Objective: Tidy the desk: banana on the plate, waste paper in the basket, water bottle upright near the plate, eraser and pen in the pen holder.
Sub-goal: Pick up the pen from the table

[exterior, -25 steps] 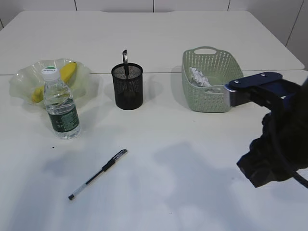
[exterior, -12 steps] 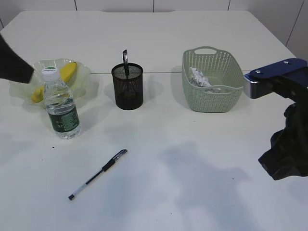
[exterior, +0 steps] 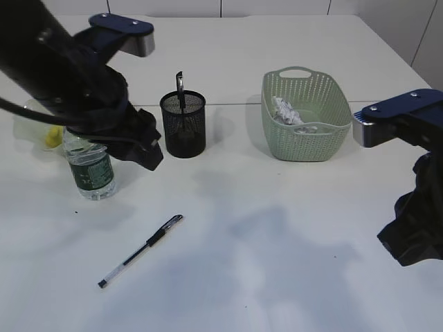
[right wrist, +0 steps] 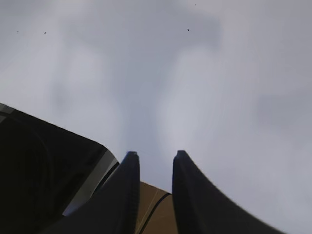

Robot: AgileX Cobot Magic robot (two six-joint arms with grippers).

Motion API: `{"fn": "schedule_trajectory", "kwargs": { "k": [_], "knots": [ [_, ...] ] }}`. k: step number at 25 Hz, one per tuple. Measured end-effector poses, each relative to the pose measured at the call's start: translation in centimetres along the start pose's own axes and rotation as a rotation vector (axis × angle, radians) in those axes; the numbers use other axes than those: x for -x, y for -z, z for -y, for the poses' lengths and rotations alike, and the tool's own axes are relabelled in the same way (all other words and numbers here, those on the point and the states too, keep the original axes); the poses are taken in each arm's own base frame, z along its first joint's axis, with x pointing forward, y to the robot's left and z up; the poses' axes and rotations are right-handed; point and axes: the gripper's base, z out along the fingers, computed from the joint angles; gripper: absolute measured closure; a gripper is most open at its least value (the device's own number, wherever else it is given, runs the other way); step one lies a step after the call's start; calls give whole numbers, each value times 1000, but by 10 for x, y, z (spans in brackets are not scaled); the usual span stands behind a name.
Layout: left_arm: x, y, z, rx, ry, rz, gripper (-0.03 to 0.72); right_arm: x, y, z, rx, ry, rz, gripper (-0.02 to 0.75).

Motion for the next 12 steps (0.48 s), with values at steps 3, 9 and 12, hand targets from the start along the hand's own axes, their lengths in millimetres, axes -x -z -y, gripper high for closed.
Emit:
{"fn": "schedule_trajectory", "kwargs": {
  "k": [3, 9, 12],
  "knots": [
    [15, -27, -4, 2, -5, -83, 271, -1, 0, 0, 0, 0, -8, 560],
    [36, -68, -8, -8, -16, -178, 284, -1, 0, 0, 0, 0, -12, 560],
    [33, -87, -11, -6, -22, -231, 293, -1, 0, 0, -2, 1, -14, 559]
  ]
}}
